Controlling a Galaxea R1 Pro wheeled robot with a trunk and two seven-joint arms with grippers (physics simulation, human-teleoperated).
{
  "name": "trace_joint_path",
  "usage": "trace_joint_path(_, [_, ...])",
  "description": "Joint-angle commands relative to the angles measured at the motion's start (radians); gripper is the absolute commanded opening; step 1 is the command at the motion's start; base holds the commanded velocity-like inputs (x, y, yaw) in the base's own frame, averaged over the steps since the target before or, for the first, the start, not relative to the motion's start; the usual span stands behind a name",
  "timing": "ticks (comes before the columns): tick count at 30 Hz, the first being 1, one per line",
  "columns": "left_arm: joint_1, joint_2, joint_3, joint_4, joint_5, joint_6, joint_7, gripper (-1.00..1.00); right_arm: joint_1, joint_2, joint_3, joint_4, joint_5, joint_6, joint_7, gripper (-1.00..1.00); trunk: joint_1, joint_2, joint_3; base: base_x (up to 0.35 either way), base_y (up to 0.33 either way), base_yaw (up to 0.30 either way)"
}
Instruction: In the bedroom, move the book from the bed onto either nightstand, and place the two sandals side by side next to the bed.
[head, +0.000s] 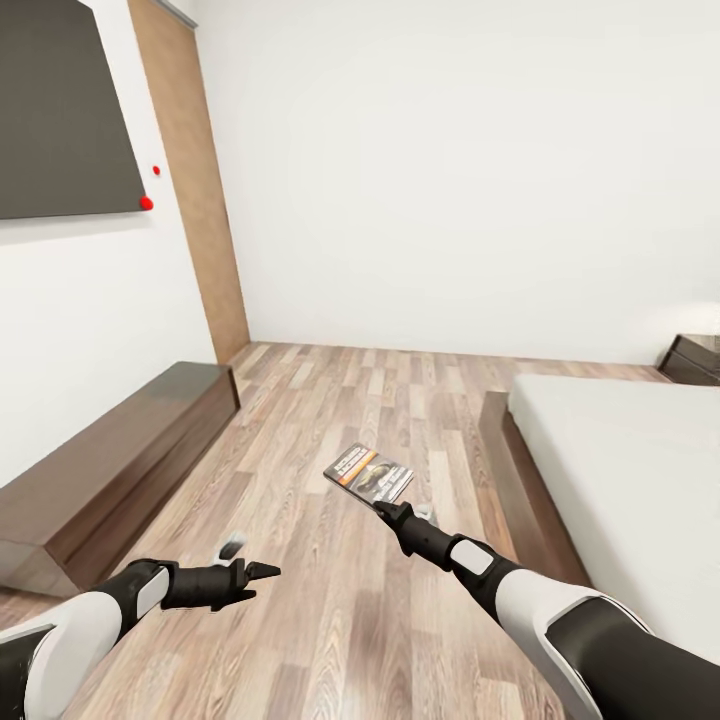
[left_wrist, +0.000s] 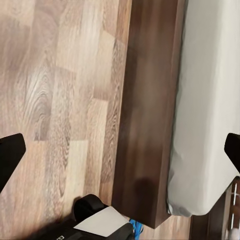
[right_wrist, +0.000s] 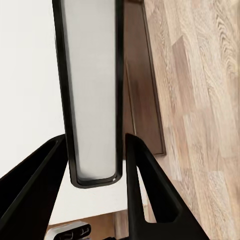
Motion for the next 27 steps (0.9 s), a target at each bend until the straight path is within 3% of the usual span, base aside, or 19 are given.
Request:
trace_joint_path(1, [0.0,0.0,0.008,-0.001,-0.006,0.008,-0.003,1.0,-0.001,0.0,0.003,0.002,-0.013,0.007,0.003,-1.0,0.0,0.0,-0.001,0.118,0.0,-0.083])
trace_joint_path(27, [0.0,0.0,0.008,-0.001,-0.007,0.008,-0.002,1.0,-0.001,0.002,0.003,0.002,-0.014,0.007,0.003,-1.0,0.0,0.0,-0.001,0.13,0.0,-0.01])
